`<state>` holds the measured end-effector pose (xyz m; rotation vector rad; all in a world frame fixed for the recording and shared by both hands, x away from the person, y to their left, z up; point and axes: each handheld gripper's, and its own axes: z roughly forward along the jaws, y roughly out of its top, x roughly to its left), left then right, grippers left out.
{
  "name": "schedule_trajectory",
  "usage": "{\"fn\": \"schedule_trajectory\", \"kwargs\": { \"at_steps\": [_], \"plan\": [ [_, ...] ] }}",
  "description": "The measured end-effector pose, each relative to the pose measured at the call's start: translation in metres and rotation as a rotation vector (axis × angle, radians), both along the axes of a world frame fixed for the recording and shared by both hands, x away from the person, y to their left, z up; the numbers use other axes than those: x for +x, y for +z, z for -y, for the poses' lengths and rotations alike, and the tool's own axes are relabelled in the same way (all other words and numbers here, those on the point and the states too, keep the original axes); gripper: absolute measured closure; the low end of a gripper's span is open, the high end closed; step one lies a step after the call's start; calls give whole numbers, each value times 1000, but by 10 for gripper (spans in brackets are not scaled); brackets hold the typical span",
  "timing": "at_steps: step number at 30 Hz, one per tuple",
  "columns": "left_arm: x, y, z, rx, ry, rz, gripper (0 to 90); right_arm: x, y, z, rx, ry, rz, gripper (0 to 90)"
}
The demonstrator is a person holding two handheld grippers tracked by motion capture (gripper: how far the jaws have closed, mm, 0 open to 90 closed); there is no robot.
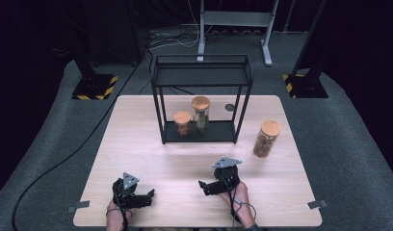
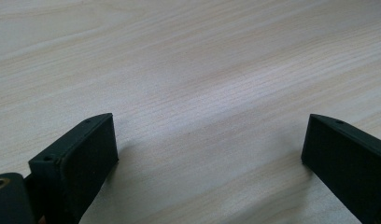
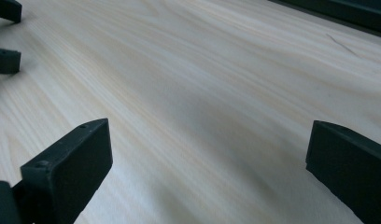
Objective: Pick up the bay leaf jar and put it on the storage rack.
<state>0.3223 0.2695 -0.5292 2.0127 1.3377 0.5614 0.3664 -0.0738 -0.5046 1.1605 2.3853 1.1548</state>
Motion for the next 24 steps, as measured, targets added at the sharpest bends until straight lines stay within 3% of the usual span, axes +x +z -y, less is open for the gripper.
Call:
{"fn": "schedule_trajectory", "kwargs": {
  "at_steps": [10, 24],
  "plan": [
    [0, 0, 0, 0, 0, 0, 29, -32, -13, 28, 0, -48, 14, 0],
    [0, 0, 0, 1, 0, 0, 28, -51, -21, 49, -2, -112, 16, 0]
  ]
}}
